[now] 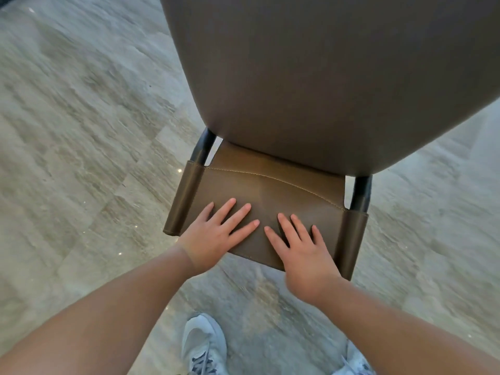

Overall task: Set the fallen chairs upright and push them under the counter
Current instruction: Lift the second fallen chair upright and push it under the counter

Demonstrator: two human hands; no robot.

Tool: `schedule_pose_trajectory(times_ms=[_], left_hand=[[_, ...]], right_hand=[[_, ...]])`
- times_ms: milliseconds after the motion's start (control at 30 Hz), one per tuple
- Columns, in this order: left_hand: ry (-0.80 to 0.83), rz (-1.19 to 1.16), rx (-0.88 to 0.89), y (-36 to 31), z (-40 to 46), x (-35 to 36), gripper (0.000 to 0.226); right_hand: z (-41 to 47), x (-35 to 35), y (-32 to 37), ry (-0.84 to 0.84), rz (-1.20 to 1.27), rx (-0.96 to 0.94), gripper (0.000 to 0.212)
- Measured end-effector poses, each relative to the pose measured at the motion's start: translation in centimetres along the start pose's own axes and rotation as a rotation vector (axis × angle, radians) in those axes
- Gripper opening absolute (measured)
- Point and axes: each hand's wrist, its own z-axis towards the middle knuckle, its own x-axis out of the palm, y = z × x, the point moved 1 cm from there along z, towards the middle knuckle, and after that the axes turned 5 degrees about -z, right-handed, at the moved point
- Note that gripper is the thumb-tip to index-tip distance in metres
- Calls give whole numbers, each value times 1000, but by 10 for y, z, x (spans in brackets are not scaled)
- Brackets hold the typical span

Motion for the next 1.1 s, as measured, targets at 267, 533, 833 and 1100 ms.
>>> schedule_pose_trajectory(times_ms=[267, 533, 833, 1100], left_hand=[[-181, 32, 74, 25, -33, -199, 107], [-379, 69, 159, 65, -27, -365, 101], [-501, 122, 145, 111, 2, -501, 86], [-505, 188, 158, 158, 56, -613, 106]], right_hand=[[-81, -189, -17, -110, 52, -7, 84], [-126, -343, -48, -201, -48, 76, 80], [-137, -479, -96, -321, -135, 161, 76], [-120, -590, -166, -548, -237, 73, 62]])
